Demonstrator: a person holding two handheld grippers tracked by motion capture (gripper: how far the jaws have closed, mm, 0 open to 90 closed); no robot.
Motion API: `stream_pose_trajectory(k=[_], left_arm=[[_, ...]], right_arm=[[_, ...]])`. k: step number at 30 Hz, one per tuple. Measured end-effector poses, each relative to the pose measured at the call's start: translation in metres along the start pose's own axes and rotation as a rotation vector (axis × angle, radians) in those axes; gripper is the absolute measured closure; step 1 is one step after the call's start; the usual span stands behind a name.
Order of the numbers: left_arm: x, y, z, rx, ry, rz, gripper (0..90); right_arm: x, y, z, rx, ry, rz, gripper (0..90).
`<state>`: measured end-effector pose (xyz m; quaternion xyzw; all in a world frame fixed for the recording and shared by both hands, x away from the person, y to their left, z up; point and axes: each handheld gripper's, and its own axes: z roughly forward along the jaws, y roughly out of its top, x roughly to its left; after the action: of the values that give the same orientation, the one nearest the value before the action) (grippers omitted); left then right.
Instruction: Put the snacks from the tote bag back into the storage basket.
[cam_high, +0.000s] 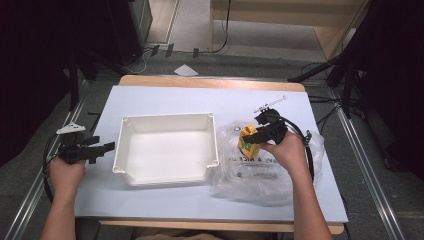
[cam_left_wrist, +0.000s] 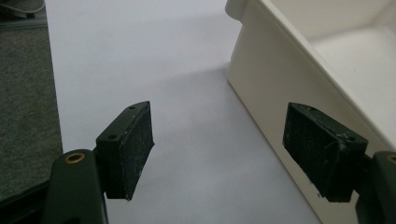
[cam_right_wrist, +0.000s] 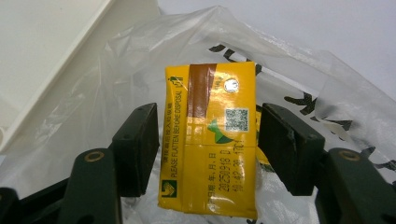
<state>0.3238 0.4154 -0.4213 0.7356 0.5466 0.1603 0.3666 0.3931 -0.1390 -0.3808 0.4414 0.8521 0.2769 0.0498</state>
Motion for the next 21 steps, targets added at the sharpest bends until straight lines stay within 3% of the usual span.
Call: stream_pose_trajectory(k=[21], left_arm=[[-0.001, -0.001, -0.002, 0.005, 0.002, 0.007, 25.2]], right_arm=[[0.003, 0.001, 0.013, 0.026, -0.031, -0.022, 48.8]])
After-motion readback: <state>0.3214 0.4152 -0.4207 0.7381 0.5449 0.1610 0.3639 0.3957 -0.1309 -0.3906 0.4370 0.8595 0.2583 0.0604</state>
